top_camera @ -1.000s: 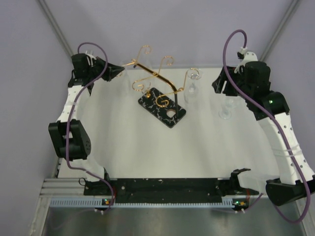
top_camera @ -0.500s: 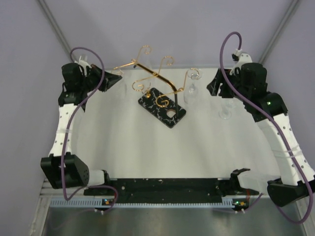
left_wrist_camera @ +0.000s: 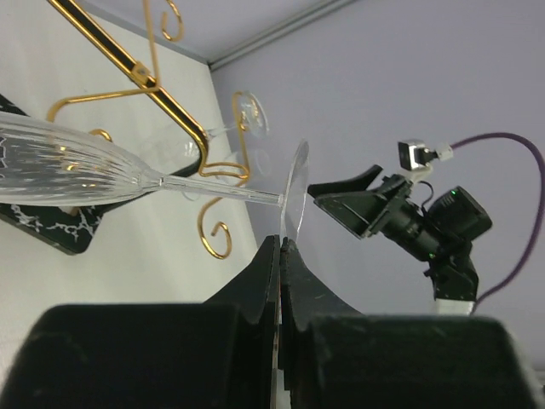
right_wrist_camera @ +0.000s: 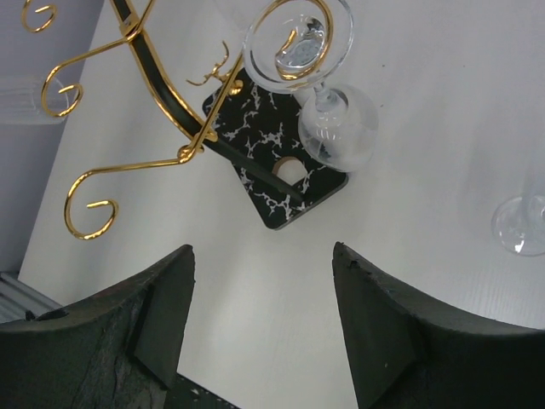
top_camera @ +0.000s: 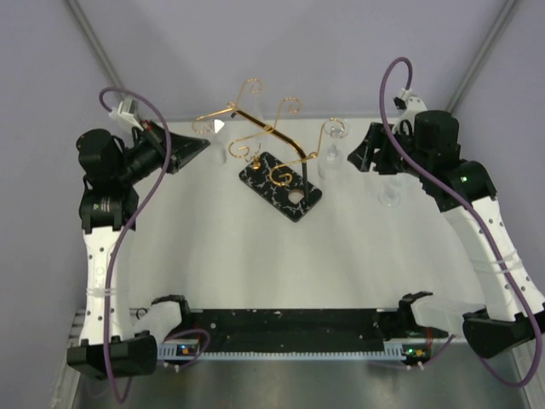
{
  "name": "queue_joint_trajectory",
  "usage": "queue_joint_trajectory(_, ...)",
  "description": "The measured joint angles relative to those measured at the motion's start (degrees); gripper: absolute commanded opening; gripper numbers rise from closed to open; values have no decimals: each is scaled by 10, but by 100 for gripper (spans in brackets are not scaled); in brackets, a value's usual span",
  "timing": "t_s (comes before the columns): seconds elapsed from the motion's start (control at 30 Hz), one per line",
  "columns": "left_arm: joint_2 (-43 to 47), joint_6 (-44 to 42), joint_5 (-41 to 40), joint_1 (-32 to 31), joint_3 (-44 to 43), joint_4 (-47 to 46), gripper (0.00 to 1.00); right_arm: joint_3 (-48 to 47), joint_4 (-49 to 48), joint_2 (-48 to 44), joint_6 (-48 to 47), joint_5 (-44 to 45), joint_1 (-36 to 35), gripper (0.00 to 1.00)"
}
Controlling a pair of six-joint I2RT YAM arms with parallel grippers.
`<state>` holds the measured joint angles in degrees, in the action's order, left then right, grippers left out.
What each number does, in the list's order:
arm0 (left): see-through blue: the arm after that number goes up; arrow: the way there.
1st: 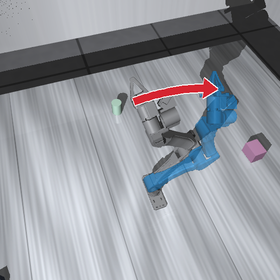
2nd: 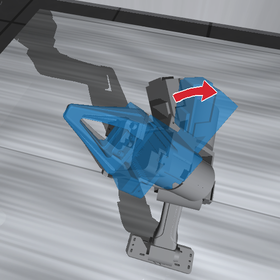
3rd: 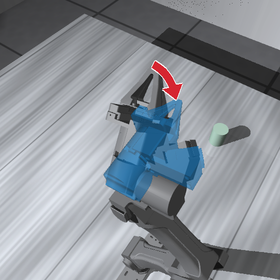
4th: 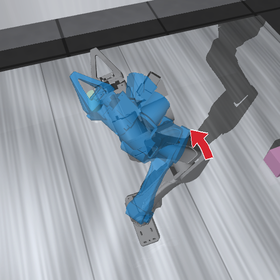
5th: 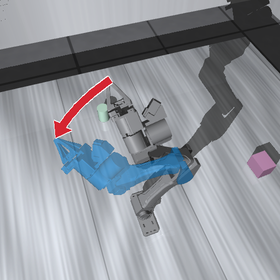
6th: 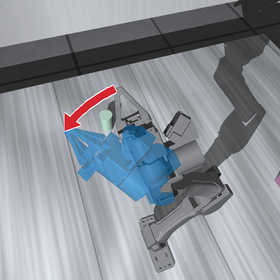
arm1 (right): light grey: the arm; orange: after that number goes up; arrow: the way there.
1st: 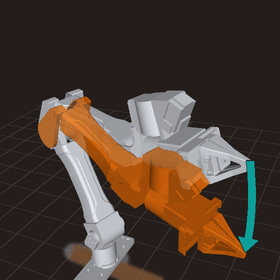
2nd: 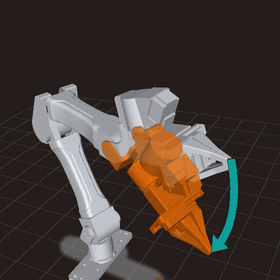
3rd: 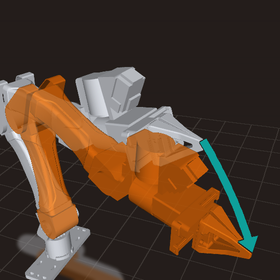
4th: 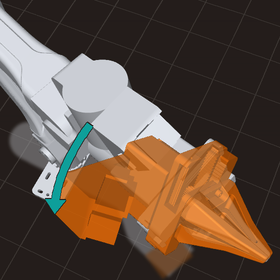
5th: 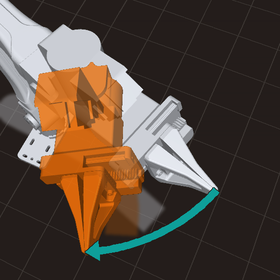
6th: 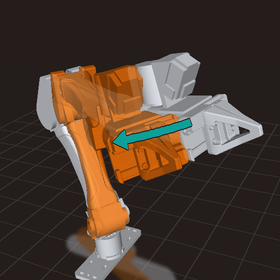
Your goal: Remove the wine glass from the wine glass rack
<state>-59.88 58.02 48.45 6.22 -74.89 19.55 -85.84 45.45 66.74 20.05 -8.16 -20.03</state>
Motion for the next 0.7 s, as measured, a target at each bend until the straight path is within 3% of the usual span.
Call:
queue_joint_trajectory(0.4,51,115,57,0,-50,-73,0,0,0,-11,28,-69,0,66)
queue_joint_trajectory(0.7,41,252,68,0,-57,-242,0,24,-56,-16,75,-130,-1,67)
